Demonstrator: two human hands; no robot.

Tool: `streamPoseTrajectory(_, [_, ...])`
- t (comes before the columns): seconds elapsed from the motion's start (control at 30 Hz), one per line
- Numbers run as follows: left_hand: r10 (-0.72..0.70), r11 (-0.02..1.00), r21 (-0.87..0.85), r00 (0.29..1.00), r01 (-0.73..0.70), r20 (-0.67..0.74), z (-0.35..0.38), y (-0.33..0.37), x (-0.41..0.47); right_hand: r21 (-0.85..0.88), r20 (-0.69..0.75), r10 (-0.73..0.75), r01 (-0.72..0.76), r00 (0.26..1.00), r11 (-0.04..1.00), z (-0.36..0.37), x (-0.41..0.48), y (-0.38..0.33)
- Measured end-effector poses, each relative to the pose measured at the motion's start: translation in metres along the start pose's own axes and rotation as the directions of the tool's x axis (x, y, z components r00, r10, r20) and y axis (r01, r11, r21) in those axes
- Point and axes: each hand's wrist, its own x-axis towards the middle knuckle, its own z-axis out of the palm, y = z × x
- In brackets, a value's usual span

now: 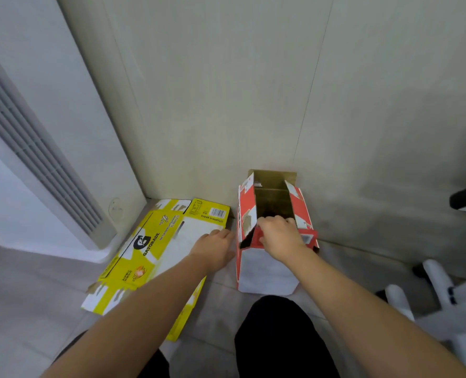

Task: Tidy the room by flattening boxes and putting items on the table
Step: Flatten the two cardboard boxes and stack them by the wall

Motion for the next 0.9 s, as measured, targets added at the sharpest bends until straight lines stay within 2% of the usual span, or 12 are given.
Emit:
streamPoseTrajectory(0.1, [0.013, 0.999, -0.035, 0.999, -0.014, -0.029, -0.001, 0.008, -0.003, 0.017, -0.056, 0.098, -0.097, 0.994, 0.995, -0.011, -0.007, 0.010])
streamPoseTrajectory(0.23, [-0.018, 0.994, -0.104, 0.997, 0.010, -0.075, -0.013, 0.013, 0.002, 0.208, -0.305, 0.092, -0.028, 0.948, 0.978, -0.020, -0.004, 0.021])
streamPoseTrajectory(0.37, [-0.098, 0.982, -0.173, 0.988, 0.077, -0.119, -0.019, 0.002, 0.001, 0.344, -0.432, 0.099, 0.062, 0.897, 0.937, -0.022, 0.002, 0.026])
streamPoseTrajectory(0.53, [0.011, 0.989, -0.140, 0.973, -0.045, -0.230, -0.013, -0.012, -0.002, 0.508, -0.518, 0.264, 0.045, 0.814, 0.860, -0.019, -0.002, 0.046])
streamPoseTrajectory(0.63, [0.079, 0.982, -0.155, 0.977, -0.111, -0.200, 0.003, -0.002, -0.001, 0.661, -0.450, 0.411, -0.013, 0.793, 0.750, -0.006, -0.015, 0.074])
streamPoseTrajectory(0.7, [0.106, 0.980, -0.150, 0.985, -0.126, -0.137, 0.016, 0.011, 0.003, 0.677, -0.357, 0.475, -0.127, 0.804, 0.725, 0.009, -0.027, 0.092])
streamPoseTrajectory(0.77, [0.186, 0.979, -0.078, 0.981, -0.189, -0.049, 0.029, 0.025, 0.010, 0.595, -0.304, 0.543, -0.289, 0.782, 0.750, 0.027, -0.041, 0.110])
streamPoseTrajectory(0.83, [0.255, 0.967, -0.021, 0.965, -0.255, 0.064, 0.039, 0.036, 0.017, 0.490, -0.230, 0.639, -0.481, 0.734, 0.728, 0.043, -0.057, 0.126])
streamPoseTrajectory(0.9, [0.249, 0.967, 0.008, 0.952, -0.254, 0.176, 0.050, 0.040, 0.023, 0.336, -0.151, 0.661, -0.591, 0.735, 0.733, 0.054, -0.073, 0.135])
